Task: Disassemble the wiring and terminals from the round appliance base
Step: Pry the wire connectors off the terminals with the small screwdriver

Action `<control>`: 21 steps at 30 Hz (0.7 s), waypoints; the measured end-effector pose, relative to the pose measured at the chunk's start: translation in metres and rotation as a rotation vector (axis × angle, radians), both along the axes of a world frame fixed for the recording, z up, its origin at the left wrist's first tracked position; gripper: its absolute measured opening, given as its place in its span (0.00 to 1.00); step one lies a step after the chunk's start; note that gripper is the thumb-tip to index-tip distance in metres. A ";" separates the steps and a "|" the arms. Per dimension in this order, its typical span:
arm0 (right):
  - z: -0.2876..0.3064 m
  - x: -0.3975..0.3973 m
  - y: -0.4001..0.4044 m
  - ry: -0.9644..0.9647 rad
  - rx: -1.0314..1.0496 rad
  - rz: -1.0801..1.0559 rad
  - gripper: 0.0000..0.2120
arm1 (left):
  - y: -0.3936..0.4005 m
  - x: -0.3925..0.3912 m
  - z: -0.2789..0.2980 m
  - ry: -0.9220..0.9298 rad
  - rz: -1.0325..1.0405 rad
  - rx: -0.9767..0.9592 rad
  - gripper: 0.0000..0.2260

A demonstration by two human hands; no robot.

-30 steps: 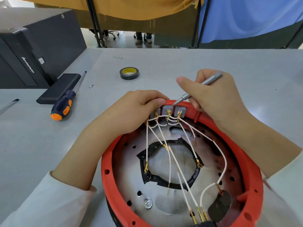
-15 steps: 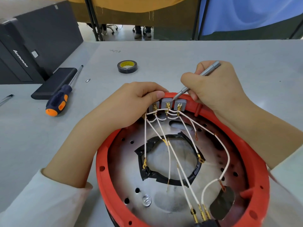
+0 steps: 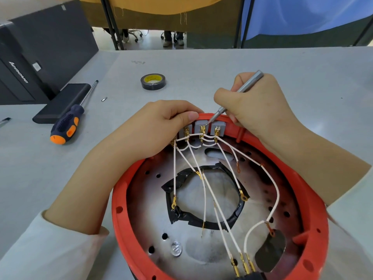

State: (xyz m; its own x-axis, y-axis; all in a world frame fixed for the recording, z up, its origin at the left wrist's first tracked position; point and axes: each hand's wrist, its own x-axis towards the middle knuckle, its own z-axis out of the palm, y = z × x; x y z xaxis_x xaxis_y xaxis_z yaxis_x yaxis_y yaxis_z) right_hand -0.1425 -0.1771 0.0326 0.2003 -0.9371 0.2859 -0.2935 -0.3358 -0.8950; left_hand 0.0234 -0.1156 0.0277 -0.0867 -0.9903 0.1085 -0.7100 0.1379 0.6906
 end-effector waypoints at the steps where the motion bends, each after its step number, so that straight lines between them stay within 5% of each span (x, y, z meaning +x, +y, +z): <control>1: 0.000 0.001 0.000 0.053 -0.021 -0.007 0.15 | 0.000 0.000 0.000 -0.001 0.001 -0.004 0.10; 11: 0.001 0.002 0.009 0.131 -0.128 -0.010 0.17 | 0.000 0.000 -0.002 0.010 0.006 -0.019 0.10; 21: 0.002 0.003 0.003 0.055 0.005 0.061 0.15 | -0.001 0.000 -0.001 -0.001 0.006 -0.014 0.10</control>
State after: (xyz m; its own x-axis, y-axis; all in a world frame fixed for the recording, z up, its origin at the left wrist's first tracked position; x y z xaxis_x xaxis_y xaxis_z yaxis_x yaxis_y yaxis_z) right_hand -0.1395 -0.1739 0.0341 0.2723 -0.9239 0.2687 -0.3211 -0.3505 -0.8798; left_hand 0.0237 -0.1161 0.0267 -0.0810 -0.9891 0.1227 -0.7112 0.1436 0.6881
